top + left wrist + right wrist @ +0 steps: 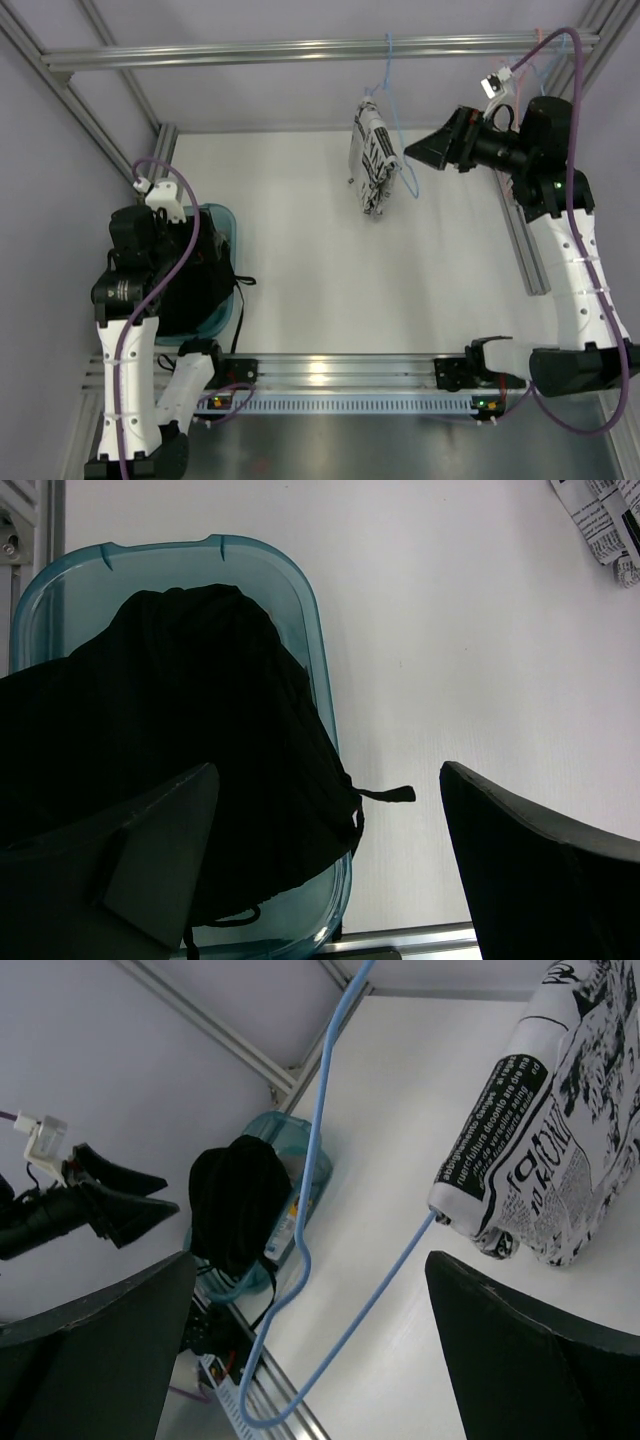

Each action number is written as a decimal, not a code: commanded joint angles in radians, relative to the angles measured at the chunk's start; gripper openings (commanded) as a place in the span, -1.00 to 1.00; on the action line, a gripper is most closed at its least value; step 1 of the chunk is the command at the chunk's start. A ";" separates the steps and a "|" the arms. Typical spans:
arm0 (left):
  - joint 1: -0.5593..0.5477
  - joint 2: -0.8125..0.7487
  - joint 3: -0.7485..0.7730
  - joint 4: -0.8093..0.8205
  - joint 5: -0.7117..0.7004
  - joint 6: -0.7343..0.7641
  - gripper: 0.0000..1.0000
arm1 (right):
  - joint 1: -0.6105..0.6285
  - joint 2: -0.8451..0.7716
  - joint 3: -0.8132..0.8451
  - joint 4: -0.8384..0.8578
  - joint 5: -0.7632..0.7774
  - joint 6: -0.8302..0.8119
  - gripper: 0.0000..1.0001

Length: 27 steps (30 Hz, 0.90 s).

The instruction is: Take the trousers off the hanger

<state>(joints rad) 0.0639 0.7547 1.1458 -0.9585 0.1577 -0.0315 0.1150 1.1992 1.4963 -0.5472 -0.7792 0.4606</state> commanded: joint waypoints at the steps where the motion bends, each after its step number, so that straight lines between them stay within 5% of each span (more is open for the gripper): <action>1: 0.004 -0.008 0.028 0.023 -0.030 -0.007 0.96 | 0.050 0.075 0.123 0.138 0.038 0.137 0.97; 20: 0.004 0.021 0.037 0.027 -0.037 -0.011 0.96 | 0.150 0.221 0.009 0.470 -0.025 0.492 0.47; 27: 0.004 0.028 0.037 0.029 -0.033 -0.018 0.96 | 0.170 0.220 -0.031 0.535 -0.009 0.532 -0.22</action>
<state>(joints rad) 0.0639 0.7773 1.1481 -0.9581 0.1295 -0.0322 0.2687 1.4467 1.4586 -0.1272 -0.7944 0.9455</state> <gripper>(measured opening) 0.982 0.440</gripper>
